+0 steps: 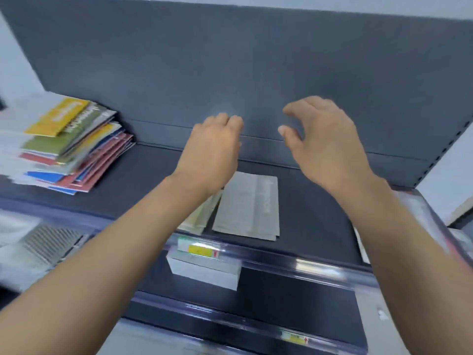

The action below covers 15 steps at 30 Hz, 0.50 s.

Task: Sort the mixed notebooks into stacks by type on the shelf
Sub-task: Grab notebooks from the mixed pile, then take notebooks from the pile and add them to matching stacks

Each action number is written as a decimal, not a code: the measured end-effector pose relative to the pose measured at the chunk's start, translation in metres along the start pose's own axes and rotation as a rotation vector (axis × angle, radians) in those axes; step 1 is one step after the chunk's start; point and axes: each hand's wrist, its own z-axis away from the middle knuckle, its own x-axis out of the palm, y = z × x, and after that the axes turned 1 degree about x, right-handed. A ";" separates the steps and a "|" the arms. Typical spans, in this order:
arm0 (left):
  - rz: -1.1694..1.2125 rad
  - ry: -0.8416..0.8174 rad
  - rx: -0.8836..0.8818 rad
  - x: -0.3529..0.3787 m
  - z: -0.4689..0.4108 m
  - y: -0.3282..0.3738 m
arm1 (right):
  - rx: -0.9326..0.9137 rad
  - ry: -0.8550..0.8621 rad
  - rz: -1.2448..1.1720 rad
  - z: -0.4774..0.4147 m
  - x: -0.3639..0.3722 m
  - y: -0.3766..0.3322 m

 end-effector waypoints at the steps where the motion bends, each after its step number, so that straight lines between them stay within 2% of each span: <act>1: -0.021 0.053 0.006 -0.017 0.010 -0.022 | -0.026 0.010 -0.027 -0.006 0.003 -0.027; 9: -0.176 0.227 -0.085 -0.137 0.097 -0.188 | -0.251 0.048 -0.197 -0.050 0.034 -0.244; 15: -0.177 0.302 -0.204 -0.184 0.145 -0.269 | -0.325 0.028 -0.308 -0.075 0.065 -0.340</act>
